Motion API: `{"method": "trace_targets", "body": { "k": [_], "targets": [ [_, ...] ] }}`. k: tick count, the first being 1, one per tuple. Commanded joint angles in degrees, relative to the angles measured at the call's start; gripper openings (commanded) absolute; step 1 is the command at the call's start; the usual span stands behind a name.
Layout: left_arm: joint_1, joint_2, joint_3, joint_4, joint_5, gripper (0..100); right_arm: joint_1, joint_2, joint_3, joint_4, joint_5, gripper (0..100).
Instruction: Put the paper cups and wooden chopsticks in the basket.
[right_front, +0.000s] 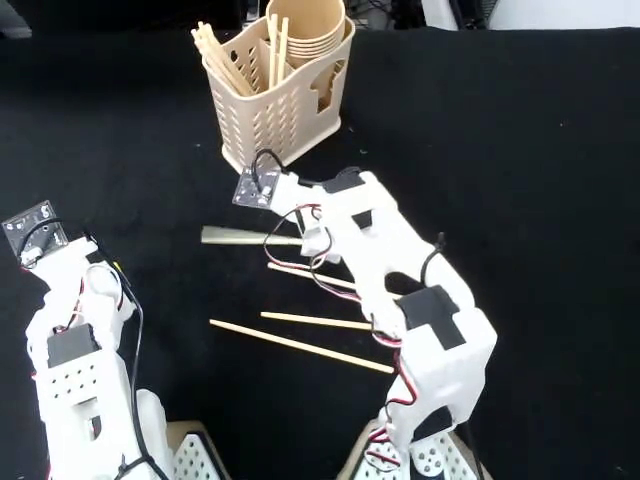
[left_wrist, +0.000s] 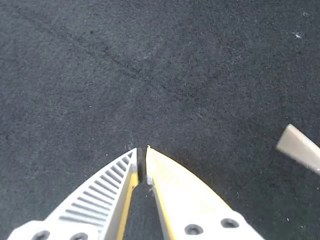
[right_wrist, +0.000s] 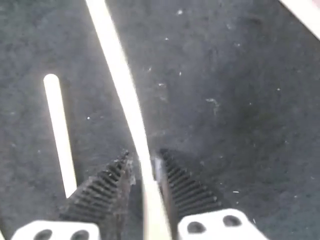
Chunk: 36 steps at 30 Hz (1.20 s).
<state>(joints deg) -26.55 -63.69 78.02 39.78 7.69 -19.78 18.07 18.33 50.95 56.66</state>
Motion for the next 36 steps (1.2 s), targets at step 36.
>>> {"method": "trace_targets", "body": {
  "k": [36],
  "targets": [
    [-0.3, -0.4, -2.6, -1.3, 0.4, 5, -3.9, -49.1, 39.4, 15.2, 5.7, 22.6]
  ]
}}
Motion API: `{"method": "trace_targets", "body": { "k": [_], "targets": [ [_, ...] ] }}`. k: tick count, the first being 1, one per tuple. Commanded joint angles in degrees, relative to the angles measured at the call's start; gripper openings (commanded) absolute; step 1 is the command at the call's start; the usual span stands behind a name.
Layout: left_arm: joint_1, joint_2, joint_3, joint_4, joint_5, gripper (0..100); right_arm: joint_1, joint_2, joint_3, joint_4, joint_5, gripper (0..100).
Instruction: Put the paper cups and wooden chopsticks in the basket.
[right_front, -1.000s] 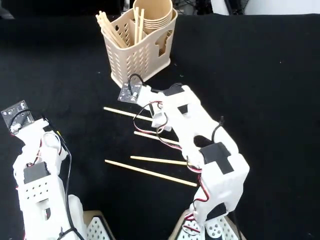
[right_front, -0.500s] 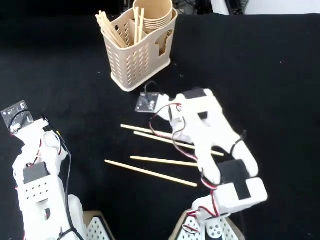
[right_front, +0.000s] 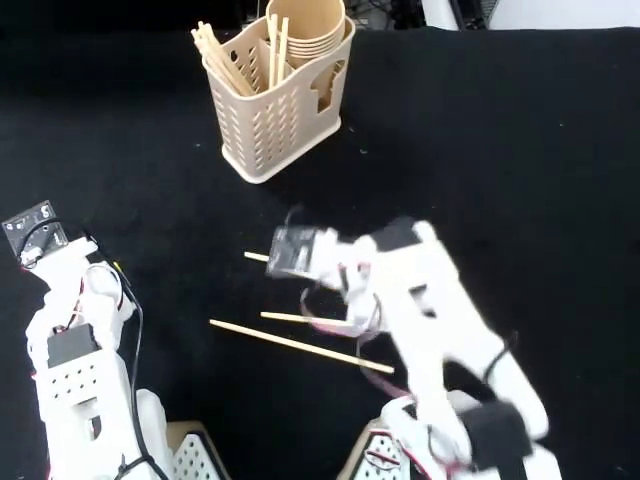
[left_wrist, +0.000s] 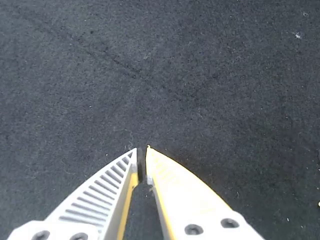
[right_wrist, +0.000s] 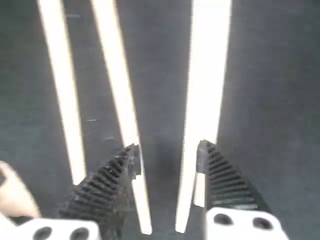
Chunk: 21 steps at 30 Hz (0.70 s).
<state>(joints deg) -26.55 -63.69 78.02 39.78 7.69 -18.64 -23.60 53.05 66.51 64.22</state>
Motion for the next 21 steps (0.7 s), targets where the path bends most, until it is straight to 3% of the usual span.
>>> {"method": "trace_targets", "body": {
  "k": [1, 5, 9, 14, 21],
  "targets": [
    [-0.5, -0.4, -2.6, -1.3, 0.4, 5, -7.0, -9.6, 5.8, -0.1, -3.7, 22.6],
    [-0.5, -0.4, -2.6, -1.3, 0.4, 5, -13.5, -15.8, 10.6, 0.1, -8.8, 22.6],
    [-0.3, -0.4, -2.6, -1.3, 0.4, 5, -17.2, -15.0, 14.8, -2.5, -9.2, 22.6],
    [-0.5, -0.4, -2.5, -1.3, 0.4, 5, -14.9, -8.7, 16.0, -11.2, -10.8, 22.6],
    [-0.5, -0.4, -2.5, -1.2, 0.4, 5, -9.5, 2.1, 8.9, -13.3, -10.7, 22.3]
  ]
}}
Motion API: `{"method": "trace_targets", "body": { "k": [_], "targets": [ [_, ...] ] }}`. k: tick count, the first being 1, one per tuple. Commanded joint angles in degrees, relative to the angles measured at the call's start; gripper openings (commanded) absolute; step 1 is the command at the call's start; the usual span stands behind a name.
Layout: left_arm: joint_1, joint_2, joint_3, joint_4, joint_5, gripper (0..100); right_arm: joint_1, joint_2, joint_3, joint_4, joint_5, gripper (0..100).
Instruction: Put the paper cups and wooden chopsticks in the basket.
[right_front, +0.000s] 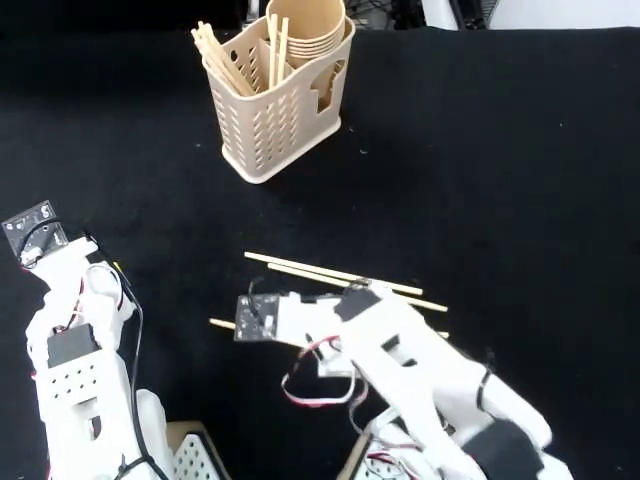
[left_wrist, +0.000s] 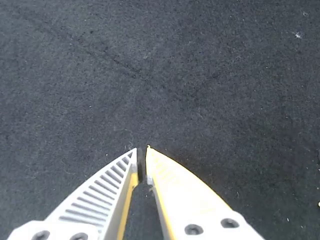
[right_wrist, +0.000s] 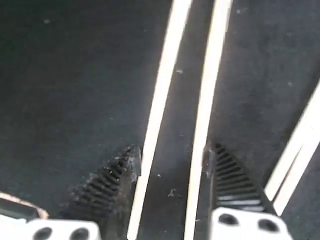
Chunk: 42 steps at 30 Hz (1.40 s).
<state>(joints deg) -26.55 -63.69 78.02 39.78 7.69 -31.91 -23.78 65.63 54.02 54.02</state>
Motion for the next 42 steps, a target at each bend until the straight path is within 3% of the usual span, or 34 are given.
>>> {"method": "trace_targets", "body": {
  "k": [1, 14, 34, 42],
  "targets": [
    [-0.5, -0.4, -2.5, -1.2, 0.4, 5, 4.6, 2.3, -3.8, -0.8, -0.4, 22.2],
    [-0.3, -0.4, -2.5, -1.2, 0.4, 5, 5.5, -8.2, -2.5, 4.5, 2.5, 22.2],
    [-0.3, -0.4, -2.6, -1.2, 0.4, 5, 5.1, 5.2, -5.7, 3.2, 2.6, 22.3],
    [-0.5, -0.4, -2.6, -1.2, 0.4, 5, 5.1, -3.0, -5.7, 10.9, 4.7, 22.5]
  ]
}}
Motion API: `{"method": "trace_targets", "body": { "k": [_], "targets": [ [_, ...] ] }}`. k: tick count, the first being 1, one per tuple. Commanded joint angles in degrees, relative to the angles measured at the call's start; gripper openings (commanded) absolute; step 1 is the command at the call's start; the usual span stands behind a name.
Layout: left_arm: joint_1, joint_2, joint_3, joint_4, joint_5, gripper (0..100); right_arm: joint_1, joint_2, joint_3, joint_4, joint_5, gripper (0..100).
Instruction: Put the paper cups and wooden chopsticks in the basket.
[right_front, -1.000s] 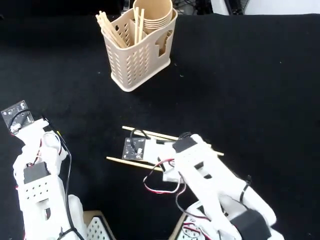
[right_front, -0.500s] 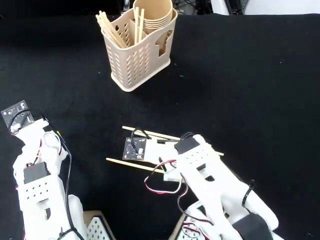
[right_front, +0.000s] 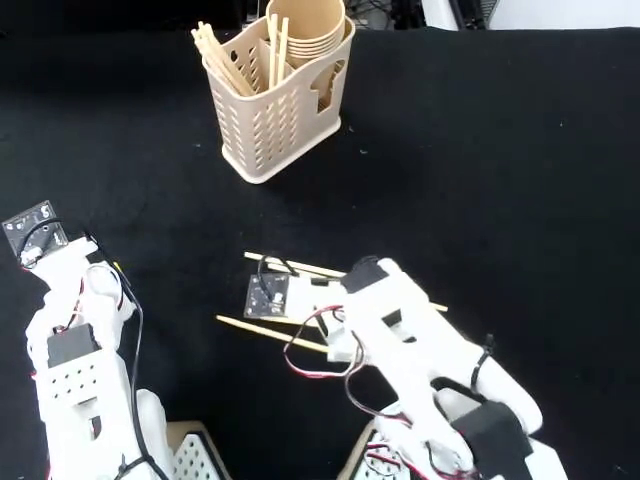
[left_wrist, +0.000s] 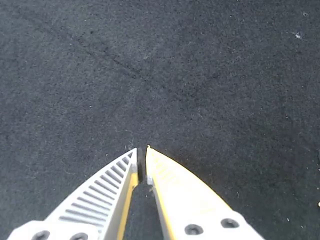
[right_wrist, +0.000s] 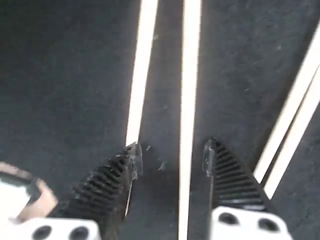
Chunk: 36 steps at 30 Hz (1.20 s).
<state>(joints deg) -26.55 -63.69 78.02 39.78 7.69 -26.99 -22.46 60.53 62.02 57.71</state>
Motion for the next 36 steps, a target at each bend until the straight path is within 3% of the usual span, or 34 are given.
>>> {"method": "trace_targets", "body": {
  "k": [1, 8, 16, 36],
  "targets": [
    [-0.3, -0.4, -2.6, -1.2, 0.4, 5, 0.2, -6.0, -0.4, 3.6, 1.0, 22.6],
    [-0.2, -0.4, -2.6, -1.2, 0.4, 5, -1.7, -11.6, 0.3, 7.6, -0.3, 22.7],
    [-0.5, -0.4, -2.6, -1.2, 0.4, 5, -7.0, -11.6, 8.4, -4.0, -8.1, 27.4],
    [-0.6, -0.4, -2.6, -0.9, 0.4, 5, -4.6, -10.4, 10.6, -10.4, -6.7, 26.9]
  ]
}}
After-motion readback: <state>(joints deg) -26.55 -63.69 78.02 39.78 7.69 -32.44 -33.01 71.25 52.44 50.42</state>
